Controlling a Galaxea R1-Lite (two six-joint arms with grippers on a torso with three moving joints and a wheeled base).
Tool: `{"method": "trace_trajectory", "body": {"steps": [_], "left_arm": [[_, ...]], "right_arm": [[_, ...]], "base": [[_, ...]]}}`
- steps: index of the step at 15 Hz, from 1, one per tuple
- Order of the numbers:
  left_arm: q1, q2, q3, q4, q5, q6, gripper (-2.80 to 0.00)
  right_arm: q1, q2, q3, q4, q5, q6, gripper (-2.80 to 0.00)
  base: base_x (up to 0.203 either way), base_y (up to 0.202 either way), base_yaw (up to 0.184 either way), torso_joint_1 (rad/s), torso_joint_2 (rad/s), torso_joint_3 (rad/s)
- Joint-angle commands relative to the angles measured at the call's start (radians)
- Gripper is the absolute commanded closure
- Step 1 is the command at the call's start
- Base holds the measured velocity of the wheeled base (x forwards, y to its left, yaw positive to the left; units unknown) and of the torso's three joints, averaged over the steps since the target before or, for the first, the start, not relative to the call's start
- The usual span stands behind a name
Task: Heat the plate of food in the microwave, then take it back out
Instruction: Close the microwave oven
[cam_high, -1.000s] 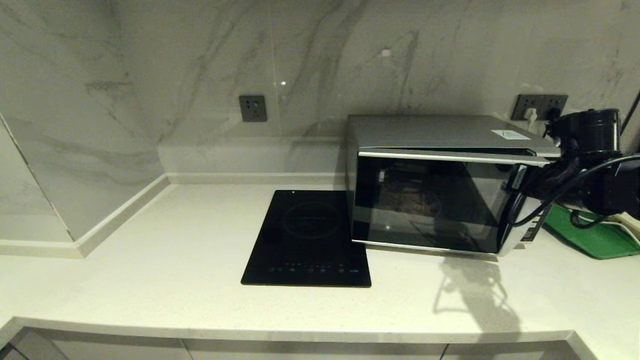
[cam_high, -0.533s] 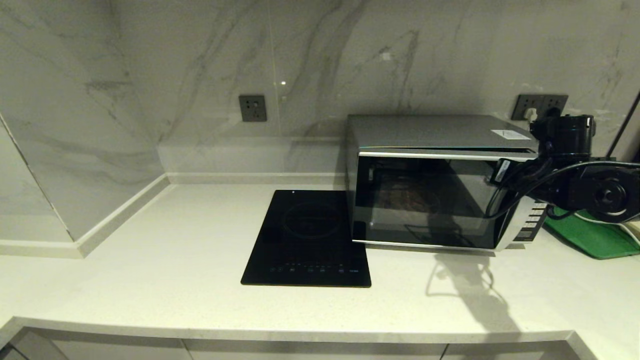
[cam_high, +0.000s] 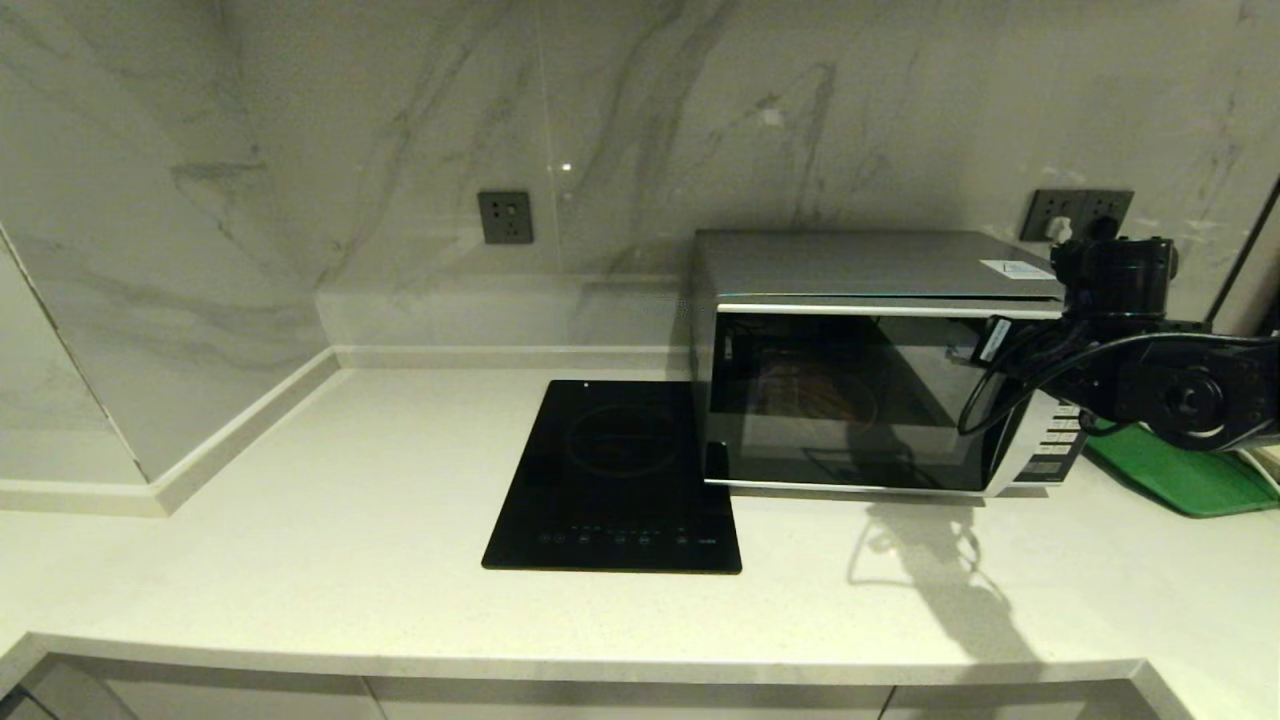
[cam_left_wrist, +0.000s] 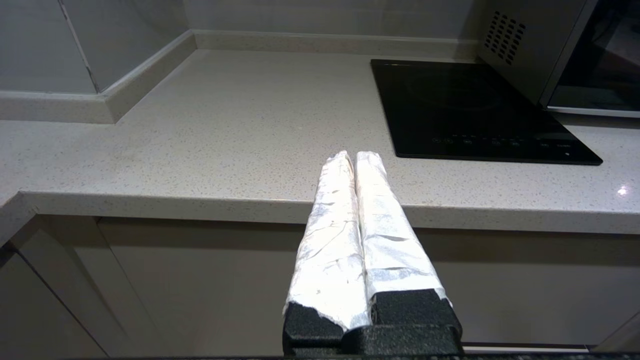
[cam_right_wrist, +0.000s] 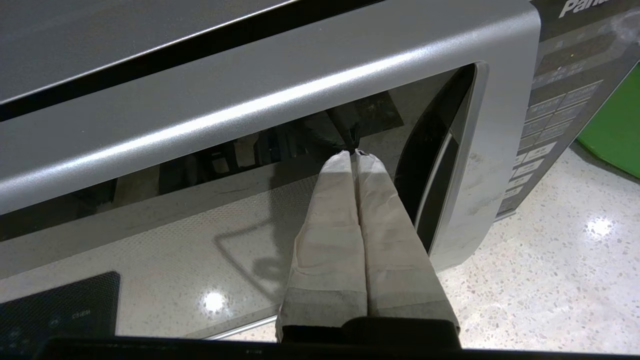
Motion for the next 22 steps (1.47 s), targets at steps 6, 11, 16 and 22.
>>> {"method": "trace_trajectory", "body": {"steps": [6,11,16,22], "left_arm": [[0.001,-0.001,0.000,-0.001,0.000,-0.001,0.00],[0.001,0.000,0.000,-0.001,0.000,-0.001,0.00],[0.001,0.000,0.000,-0.001,0.000,-0.001,0.00],[0.001,0.000,0.000,-0.001,0.000,-0.001,0.00]], "right_arm": [[0.001,-0.004,-0.043,-0.004,0.000,-0.008,0.00],[0.001,0.014,-0.081,-0.003,0.000,-0.018,0.00],[0.001,-0.030,-0.067,0.014,0.003,-0.019,0.00],[0.006,-0.312,0.036,0.217,0.067,-0.021,0.00]], "base": [[0.000,0.000,0.000,0.000,0.00,0.000],[0.000,0.000,0.000,0.000,0.00,0.000],[0.000,0.000,0.000,0.000,0.00,0.000],[0.000,0.000,0.000,0.000,0.00,0.000]]}}
